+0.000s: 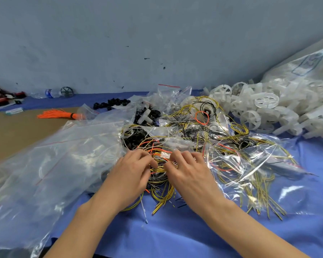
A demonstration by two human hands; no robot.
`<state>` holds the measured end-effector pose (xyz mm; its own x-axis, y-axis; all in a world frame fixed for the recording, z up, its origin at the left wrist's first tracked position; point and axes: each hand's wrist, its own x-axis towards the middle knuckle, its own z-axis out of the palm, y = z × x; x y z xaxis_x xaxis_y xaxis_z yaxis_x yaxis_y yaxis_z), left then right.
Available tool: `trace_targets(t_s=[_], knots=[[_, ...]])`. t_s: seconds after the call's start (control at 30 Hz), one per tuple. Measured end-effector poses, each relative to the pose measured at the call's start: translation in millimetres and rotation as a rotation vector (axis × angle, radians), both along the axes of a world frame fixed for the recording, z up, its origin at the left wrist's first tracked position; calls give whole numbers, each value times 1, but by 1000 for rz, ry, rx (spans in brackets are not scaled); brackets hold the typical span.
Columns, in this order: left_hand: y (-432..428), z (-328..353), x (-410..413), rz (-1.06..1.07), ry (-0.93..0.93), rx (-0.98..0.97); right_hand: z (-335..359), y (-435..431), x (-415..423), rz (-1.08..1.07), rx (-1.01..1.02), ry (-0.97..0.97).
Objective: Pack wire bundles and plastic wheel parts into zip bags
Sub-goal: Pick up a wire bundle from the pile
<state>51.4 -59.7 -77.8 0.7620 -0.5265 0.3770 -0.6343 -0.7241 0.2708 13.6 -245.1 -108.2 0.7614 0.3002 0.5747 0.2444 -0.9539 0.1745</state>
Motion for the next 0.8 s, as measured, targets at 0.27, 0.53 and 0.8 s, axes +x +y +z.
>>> trace_targets(t_s=[0.27, 0.53, 0.8], knots=[[4, -7, 3, -67, 42, 10, 6, -4, 0, 12, 12, -28], [13, -7, 13, 48, 24, -74, 37, -26, 3, 109, 381, 84], [8, 2, 13, 50, 7, -255, 51, -45, 9, 200, 692, 211]])
